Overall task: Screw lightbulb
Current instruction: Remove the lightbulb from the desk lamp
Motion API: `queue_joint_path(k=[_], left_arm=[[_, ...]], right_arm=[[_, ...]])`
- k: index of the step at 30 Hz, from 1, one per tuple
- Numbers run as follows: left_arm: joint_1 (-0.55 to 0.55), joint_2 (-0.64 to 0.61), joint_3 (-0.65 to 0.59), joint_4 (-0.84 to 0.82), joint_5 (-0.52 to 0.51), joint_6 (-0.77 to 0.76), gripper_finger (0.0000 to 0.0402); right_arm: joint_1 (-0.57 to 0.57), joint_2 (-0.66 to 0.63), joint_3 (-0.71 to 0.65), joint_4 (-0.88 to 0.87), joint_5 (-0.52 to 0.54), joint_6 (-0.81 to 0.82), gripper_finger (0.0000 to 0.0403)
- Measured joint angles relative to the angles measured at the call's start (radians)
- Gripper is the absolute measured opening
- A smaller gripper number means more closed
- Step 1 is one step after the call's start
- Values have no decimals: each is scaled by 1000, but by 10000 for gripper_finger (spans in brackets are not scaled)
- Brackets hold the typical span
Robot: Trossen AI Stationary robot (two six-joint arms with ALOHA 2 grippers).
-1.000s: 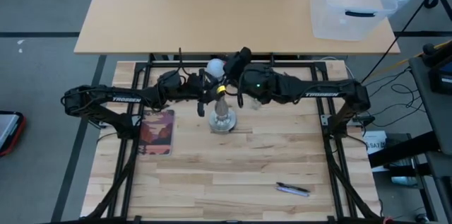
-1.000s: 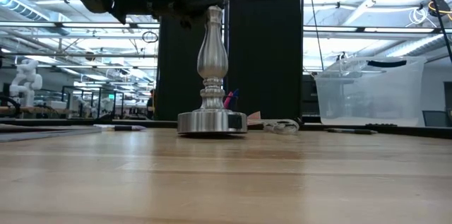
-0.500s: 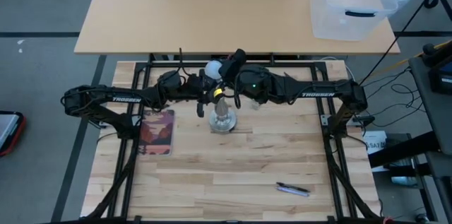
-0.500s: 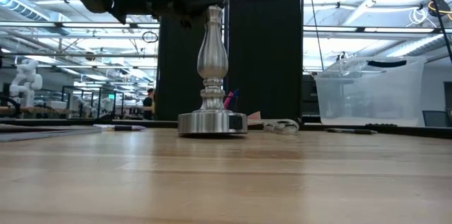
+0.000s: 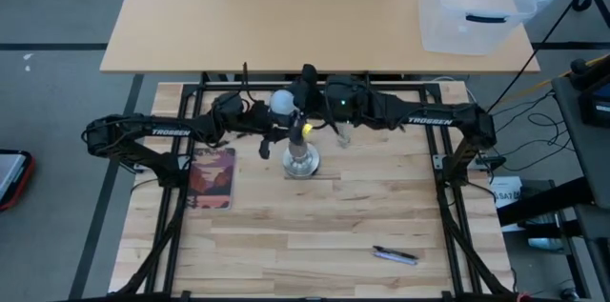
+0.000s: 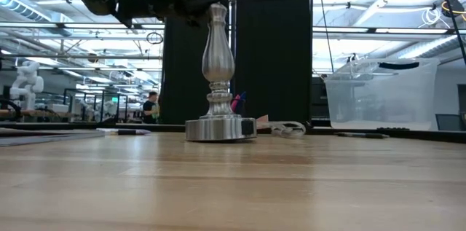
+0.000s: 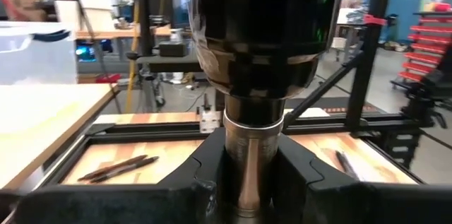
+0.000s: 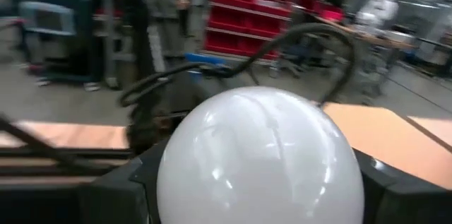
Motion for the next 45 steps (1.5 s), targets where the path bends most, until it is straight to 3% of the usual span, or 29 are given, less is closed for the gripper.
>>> queue_joint_path(k=[9,17,45], left_arm=[[3,1,2,3,118,38,74],[1,3,4,9,159,39,74],[-3,2,4,-9,258,6,74]], right_arm=[[-87,-1,1,-26,-450,-88,249],[-154,4,0,-18,-736,-129,249],[-152,23,-8,137,-876,-62,262]])
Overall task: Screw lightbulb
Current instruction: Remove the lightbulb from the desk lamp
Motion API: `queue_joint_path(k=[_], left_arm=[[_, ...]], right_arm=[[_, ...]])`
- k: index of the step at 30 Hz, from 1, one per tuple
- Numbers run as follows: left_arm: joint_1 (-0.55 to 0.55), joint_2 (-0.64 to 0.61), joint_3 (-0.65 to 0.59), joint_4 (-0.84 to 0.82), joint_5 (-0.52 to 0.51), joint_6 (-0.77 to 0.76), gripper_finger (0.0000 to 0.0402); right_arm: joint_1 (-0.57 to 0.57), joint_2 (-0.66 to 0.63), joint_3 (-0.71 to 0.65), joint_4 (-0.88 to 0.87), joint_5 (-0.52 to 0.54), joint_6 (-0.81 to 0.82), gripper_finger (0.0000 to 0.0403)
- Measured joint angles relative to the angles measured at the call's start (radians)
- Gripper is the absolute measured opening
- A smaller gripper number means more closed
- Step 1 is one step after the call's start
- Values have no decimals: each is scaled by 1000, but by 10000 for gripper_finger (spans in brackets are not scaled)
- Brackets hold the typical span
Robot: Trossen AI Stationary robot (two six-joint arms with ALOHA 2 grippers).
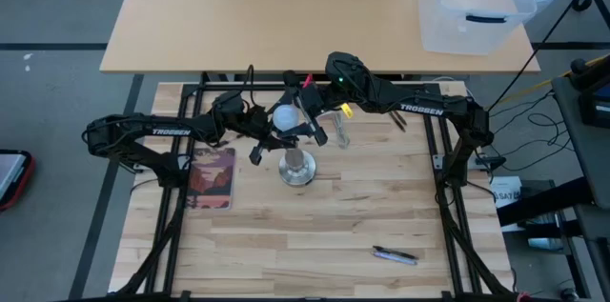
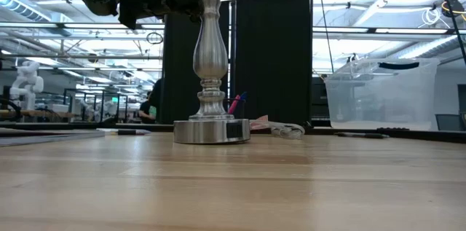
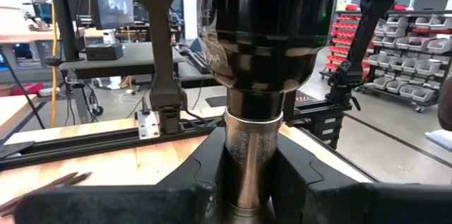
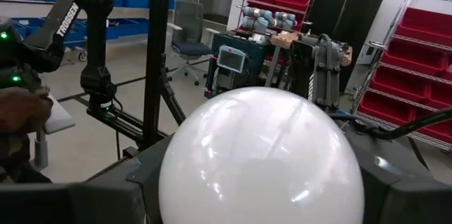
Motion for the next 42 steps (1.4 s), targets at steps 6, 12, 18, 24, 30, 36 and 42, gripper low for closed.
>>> queue_joint_path(k=[6,12,18,24,30,36,42], left_arm=[[-1,-2,0,-14,5,0,74],[0,-3,1,-22,14,-2,74],[0,-3,1,-27,7,-12,74],[-1,-3,1,-28,-19,-13,74],[-1,-3,1,-29,-44,-15,74],[-2,-3,1,-29,-97,-16,74],[-2,-3,1,-22,-150,-26,74]], right_arm=[[7,2,0,27,-3,7,266],[14,3,0,39,38,36,265],[38,-15,13,121,139,89,300],[67,-10,7,116,195,104,323],[133,-81,7,27,463,-49,323],[220,-164,7,-91,688,-113,321],[290,-175,6,-167,1025,-107,320]])
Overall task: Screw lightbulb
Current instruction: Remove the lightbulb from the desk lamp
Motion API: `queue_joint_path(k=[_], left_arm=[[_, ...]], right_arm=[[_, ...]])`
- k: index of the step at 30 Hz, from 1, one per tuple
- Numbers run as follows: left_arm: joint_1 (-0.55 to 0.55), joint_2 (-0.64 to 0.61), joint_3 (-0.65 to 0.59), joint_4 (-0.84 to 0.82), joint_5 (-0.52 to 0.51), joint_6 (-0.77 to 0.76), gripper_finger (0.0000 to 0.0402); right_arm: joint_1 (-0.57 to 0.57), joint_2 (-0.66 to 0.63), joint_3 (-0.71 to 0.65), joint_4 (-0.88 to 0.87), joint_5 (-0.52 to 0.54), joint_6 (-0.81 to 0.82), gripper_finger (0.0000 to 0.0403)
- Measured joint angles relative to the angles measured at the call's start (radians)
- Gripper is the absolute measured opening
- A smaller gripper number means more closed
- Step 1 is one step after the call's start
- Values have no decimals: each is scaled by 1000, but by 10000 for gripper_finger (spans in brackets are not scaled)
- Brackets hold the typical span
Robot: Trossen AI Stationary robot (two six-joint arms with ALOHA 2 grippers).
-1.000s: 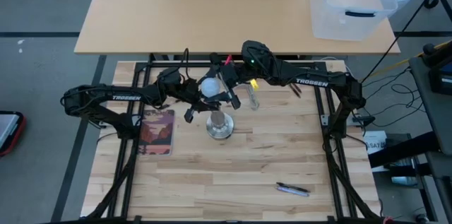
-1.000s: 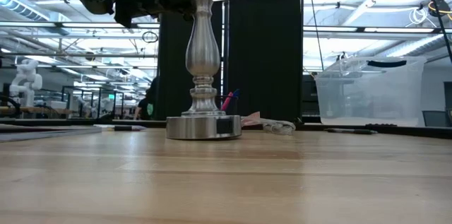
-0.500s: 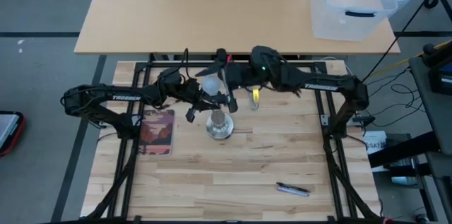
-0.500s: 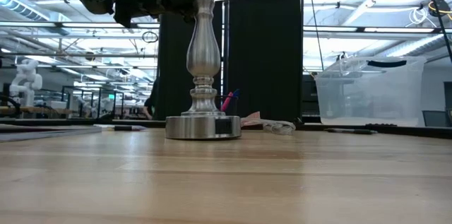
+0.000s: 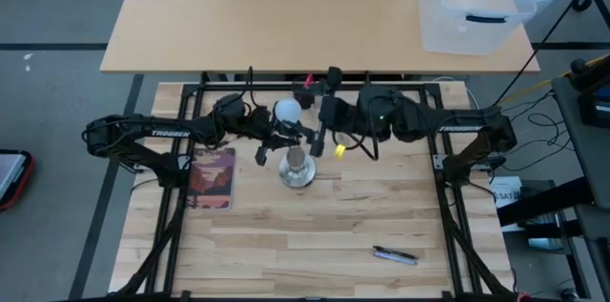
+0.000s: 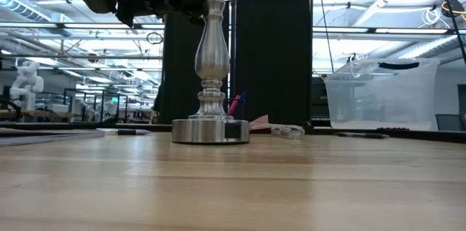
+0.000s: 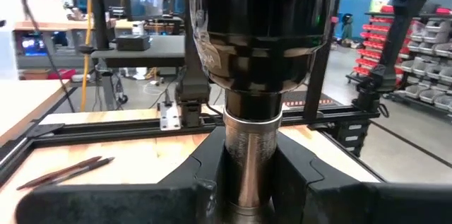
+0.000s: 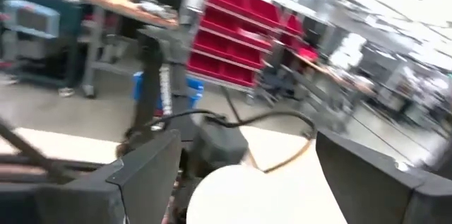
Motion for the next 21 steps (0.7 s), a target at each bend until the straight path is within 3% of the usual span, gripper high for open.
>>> queue_joint_path(k=[11,18,21], left_arm=[[-39,0,-1,29,-342,-60,74],[-52,0,-2,34,-374,-52,74],[-52,0,-2,34,-376,-51,74]], right_arm=[[52,21,0,-31,337,171,320],[53,65,0,-6,515,178,320],[50,88,-1,-3,540,190,320]])
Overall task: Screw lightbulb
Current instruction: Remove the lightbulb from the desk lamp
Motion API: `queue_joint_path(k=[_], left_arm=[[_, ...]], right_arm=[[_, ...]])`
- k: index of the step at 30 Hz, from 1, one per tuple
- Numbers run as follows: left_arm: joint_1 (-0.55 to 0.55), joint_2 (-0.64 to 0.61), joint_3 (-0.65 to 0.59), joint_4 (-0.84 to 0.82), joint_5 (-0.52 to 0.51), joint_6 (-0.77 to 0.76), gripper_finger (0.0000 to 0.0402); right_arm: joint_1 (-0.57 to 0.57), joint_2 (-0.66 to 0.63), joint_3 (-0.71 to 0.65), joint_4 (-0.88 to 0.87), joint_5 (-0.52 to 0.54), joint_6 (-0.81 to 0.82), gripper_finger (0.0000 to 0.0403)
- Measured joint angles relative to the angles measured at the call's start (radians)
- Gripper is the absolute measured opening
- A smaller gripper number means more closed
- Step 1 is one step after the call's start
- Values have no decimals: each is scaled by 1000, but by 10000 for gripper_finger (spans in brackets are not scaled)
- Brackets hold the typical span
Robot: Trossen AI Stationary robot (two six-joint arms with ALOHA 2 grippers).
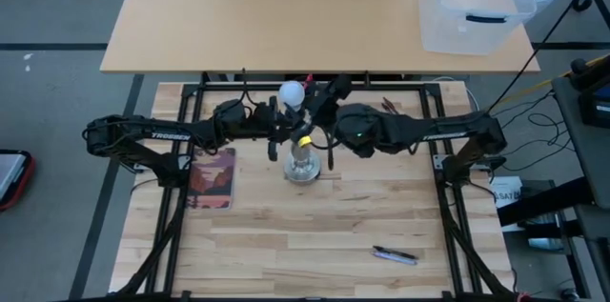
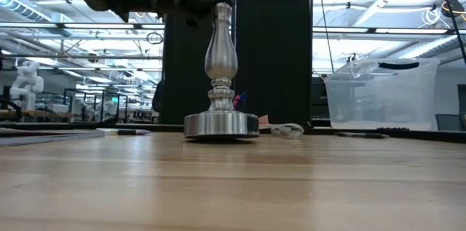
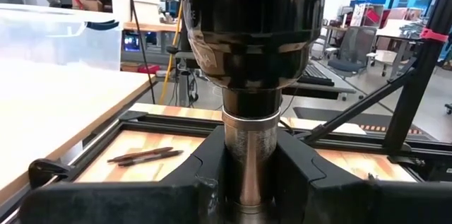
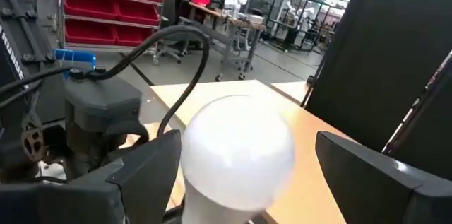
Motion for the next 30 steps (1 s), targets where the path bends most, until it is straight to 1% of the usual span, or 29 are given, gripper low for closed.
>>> queue_joint_path(k=[6,11,14,16,18,20,22,25,30], left_arm=[[0,0,0,0,0,4,74],[0,0,0,0,-2,2,74],[0,0,0,0,-2,1,74],[0,0,0,-1,-2,1,74],[0,0,-1,-2,-2,2,74],[1,0,-2,-3,-1,3,74],[3,0,-2,-3,15,4,74],[5,0,-2,-4,68,15,74],[8,0,-3,-6,159,42,74]], right_arm=[[-6,33,0,28,6,17,320],[-25,72,0,114,3,24,320],[-36,88,0,122,-2,24,313],[-44,89,0,116,-36,34,301],[-53,89,0,113,-87,47,280],[-60,88,0,113,-113,49,261],[-62,88,0,112,-123,41,261],[-60,87,0,105,-156,30,261],[-68,83,1,89,-278,-17,261]])
